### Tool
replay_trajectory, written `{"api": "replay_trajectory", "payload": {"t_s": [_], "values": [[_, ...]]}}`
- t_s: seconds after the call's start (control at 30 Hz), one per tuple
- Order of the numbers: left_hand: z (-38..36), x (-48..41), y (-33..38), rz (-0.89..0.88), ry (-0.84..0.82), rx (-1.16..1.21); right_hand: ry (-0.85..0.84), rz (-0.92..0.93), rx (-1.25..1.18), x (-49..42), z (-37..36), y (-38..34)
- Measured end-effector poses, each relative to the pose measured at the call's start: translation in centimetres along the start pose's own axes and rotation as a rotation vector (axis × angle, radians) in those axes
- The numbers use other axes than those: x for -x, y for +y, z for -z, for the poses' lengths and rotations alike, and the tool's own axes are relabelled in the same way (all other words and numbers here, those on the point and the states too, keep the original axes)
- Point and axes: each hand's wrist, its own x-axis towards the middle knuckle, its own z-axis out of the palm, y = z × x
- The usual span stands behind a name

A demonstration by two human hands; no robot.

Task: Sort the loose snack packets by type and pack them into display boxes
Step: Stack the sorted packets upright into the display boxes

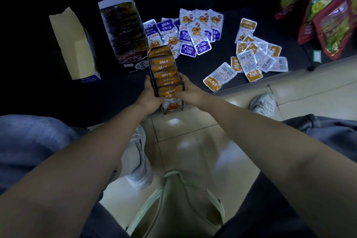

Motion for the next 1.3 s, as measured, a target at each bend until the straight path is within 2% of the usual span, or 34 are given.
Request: {"api": "replay_trajectory", "payload": {"t_s": [0.23, 0.33, 0.4, 0.47, 0.53, 0.63, 0.73, 0.83, 1.0, 1.2, 1.3], "values": [[0.7, 1.3, 0.4, 0.008, 0.023, -0.148, -0.016, -0.025, 0.109, 0.1, 0.8, 0.5], [1.1, 1.4, 0.7, -0.001, 0.167, -0.275, -0.020, -0.057, 0.148, 0.2, 1.5, 0.8], [1.2, 1.8, 1.4, -0.100, 0.372, -0.326, -0.004, -0.062, 0.168, 0.5, 2.3, 0.8], [0.9, 2.6, 2.9, -0.284, 0.547, -0.347, 0.034, -0.040, 0.175, 0.8, 3.4, 0.7], [0.0, 3.1, 5.2, -0.456, 0.595, -0.361, 0.080, -0.021, 0.153, 1.0, 5.0, 0.8], [-2.5, 1.9, 8.1, -0.601, 0.477, -0.394, 0.146, -0.031, 0.088, 1.1, 8.0, 1.7], [-6.0, -0.7, 10.0, -0.606, 0.313, -0.427, 0.249, -0.050, 0.096, 1.2, 11.7, 3.1], [-9.6, -3.8, 10.6, -0.463, 0.171, -0.439, 0.314, -0.085, 0.153, 0.7, 15.8, 4.8], [-14.0, -9.5, 10.1, -0.214, -0.021, -0.642, 0.410, -0.148, 0.312, -0.9, 21.4, 7.7], [-16.5, -13.0, 9.2, -0.028, 0.003, -0.767, 0.380, -0.142, 0.444, -4.1, 21.9, 9.2], [-16.9, -13.7, 8.6, -0.038, 0.028, -0.766, 0.354, -0.130, 0.333, -5.5, 20.8, 9.6]]}}
